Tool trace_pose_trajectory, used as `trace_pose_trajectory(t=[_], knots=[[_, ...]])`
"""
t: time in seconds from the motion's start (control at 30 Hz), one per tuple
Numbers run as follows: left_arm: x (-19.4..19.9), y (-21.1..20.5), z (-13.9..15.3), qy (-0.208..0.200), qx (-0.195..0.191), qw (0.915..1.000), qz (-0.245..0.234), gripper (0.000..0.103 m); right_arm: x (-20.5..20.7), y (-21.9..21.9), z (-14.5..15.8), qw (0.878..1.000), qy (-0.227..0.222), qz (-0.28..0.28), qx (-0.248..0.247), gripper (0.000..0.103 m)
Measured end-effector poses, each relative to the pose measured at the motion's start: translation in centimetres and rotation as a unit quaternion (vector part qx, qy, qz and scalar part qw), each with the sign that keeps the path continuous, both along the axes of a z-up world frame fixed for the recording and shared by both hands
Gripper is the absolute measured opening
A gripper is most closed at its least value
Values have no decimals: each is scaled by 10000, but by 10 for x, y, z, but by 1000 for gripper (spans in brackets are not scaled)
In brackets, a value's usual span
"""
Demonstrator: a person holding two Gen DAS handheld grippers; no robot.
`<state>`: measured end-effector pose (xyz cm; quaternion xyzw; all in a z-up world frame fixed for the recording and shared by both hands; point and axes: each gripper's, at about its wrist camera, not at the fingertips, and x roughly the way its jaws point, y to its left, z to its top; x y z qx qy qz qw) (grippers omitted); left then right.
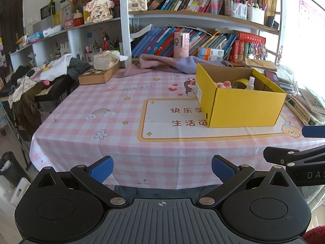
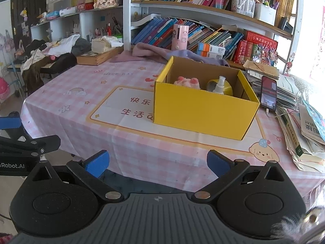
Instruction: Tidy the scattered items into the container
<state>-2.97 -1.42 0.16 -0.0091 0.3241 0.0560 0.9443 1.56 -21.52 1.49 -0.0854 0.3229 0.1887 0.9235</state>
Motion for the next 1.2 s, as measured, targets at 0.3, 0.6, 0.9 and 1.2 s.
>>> trace_pose_trajectory(t=[0.3, 0.6, 0.9, 1.2], knots=[[-2, -3, 1, -36, -21, 10000, -28, 103, 0, -1, 0, 10000, 18, -25, -10, 103], [-4, -5, 2, -53, 54, 10000, -15, 103, -4, 2, 0, 9999, 6, 102, -73, 103], [-4, -4, 1, 5, 45, 10000, 5, 103, -4, 5, -2, 9999, 35, 124, -97, 103], [-2, -4, -1, 27, -9, 10000, -25, 103, -3, 5, -5, 9999, 67, 96, -87, 103]])
